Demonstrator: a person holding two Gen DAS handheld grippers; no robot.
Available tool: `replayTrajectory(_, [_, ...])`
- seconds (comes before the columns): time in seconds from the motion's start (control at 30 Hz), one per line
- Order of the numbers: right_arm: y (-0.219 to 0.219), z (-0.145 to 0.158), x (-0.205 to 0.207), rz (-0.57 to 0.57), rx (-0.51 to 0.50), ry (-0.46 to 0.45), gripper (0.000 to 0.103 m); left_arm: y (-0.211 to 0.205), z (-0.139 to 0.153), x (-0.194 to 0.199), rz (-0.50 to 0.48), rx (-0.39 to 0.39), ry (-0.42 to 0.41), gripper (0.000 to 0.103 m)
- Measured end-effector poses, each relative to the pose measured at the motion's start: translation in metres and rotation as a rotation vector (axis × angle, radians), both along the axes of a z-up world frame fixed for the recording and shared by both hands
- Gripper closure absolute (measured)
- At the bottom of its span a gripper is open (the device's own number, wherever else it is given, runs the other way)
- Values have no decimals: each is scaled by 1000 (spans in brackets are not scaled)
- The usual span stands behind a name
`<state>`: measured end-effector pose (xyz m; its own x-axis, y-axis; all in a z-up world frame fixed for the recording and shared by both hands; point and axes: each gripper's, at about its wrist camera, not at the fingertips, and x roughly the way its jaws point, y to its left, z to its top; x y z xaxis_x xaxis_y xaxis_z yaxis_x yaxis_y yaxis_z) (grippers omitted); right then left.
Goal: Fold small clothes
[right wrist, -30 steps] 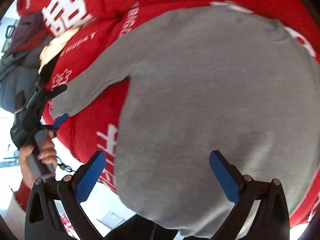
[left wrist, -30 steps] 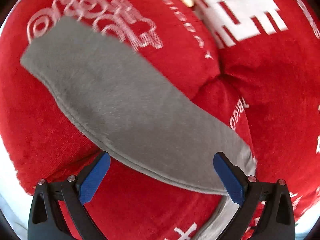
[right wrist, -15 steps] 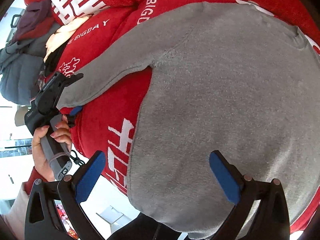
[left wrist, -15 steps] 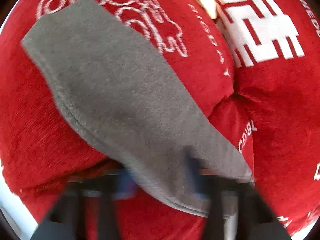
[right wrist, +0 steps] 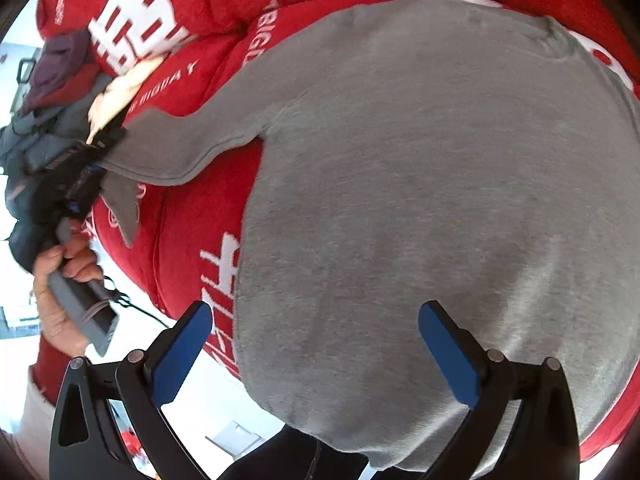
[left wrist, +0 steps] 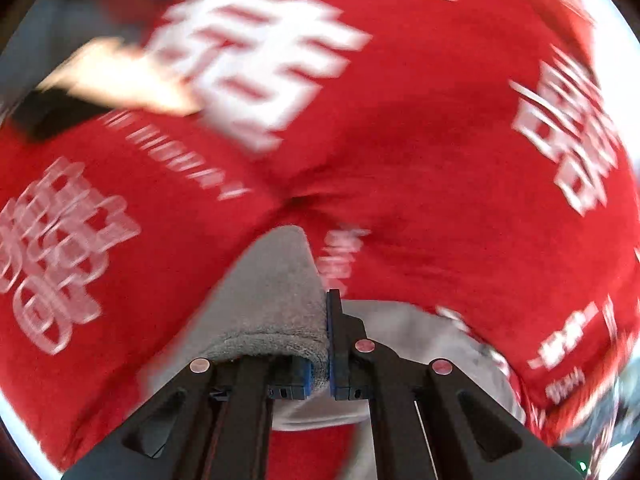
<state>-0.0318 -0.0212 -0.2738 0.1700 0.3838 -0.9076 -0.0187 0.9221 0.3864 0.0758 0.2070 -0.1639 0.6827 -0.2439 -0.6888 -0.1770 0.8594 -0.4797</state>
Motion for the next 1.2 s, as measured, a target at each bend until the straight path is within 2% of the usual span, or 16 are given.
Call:
replayTrajectory(0.13, [-32,8,-3,-68,11,-31,0,-79,17,25,-190,1,-54,97])
replayTrajectory(0.23, [-65,12,-9,-136,15,-49,0,-146,9,38,-320,5,-42,97])
replayTrajectory(0.3, [-89,12,-14,-186,15,-57,0,-189,-1,43,-394,11,-16,97])
replayTrajectory(0.4, [-124,10,-26,-255,12,-57,0,-242,-25,42,-487,61,35,97])
replayTrajectory(0.53, [-164,2,-42,-325,-1,-42,0,-284,-58,39,-528,177,139,97])
replayTrajectory(0.6, [-179,-3,-47,-353,-5,-31,0,-287,-64,32,-533,238,175,97])
replayTrajectory(0.67, [-189,-6,-50,-372,-9,-24,0,-280,-65,23,-534,274,192,65])
replayTrajectory(0.7, [-194,-7,-52,-378,-15,-23,0,-276,-61,18,-523,293,188,34])
replayTrajectory(0.73, [-195,-7,-52,-380,-21,-23,0,-269,-54,10,-494,316,164,25])
replayTrajectory(0.87, [-193,-1,-42,-342,-69,-49,0,-222,-34,-9,-437,350,160,25])
replayTrajectory(0.97, [-177,10,-23,-249,-135,-111,0,-181,-35,-14,-354,387,200,25])
replayTrajectory(1.07, [-144,26,6,-89,-224,-209,0,-137,-53,-16,-285,440,293,25])
replayTrajectory(1.2, [-70,34,43,219,-382,-361,0,-106,-79,-17,-254,470,378,25])
